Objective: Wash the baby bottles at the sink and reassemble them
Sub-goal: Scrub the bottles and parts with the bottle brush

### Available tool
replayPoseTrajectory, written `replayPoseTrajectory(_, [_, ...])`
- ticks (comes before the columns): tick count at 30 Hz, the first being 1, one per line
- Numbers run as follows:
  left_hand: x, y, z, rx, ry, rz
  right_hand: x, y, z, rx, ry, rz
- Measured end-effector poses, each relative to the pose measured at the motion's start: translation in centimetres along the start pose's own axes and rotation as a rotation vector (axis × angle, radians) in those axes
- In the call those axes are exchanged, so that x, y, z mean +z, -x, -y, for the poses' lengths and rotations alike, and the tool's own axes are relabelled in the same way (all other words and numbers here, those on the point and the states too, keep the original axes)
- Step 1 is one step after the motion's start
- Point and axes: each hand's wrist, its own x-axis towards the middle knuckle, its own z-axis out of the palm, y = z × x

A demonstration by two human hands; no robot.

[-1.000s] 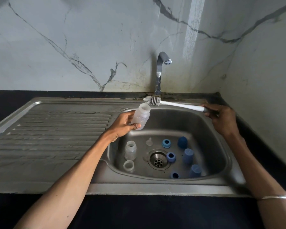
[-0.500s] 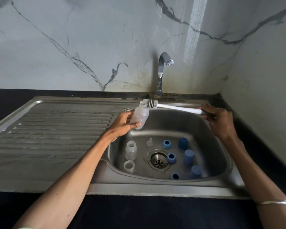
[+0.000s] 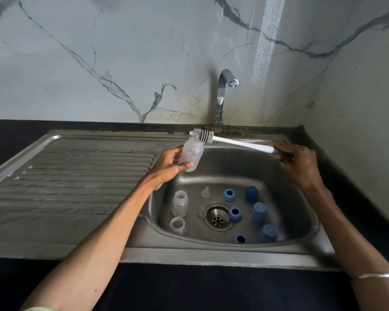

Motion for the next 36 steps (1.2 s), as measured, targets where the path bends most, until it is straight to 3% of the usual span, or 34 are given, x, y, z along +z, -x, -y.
replayPoseTrajectory(3, [-0.1, 0.0, 0.2, -0.015, 0.094, 0.000, -0.5, 0.2, -0.1, 0.013, -0.002, 0.004])
replayPoseTrajectory(8, [0.4, -0.1, -0.2, -0.062, 0.528, -0.074, 0.2, 0.8, 1.5, 0.028, 0.043, 0.028])
replayPoseTrajectory(19, [-1.1, -0.6, -0.9, -0.094, 0.984, -0.383, 2.6, 2.1, 4.6, -0.128, 0.106, 0.353])
replayPoseTrajectory(26, [0.6, -0.6, -1.4, -0.134, 0.991, -0.314, 4.0, 2.8, 6.3, -0.146, 0.043, 0.306])
replayPoseTrajectory(31, [-1.3, -0.8, -1.1, -0.125, 1.120, -0.391, 2.9, 2.5, 5.8, -0.151, 0.076, 0.418])
replayPoseTrajectory(36, [-0.9, -0.6, -1.1, -0.135, 1.035, -0.350, 3.1, 2.6, 6.0, -0.124, 0.056, 0.404])
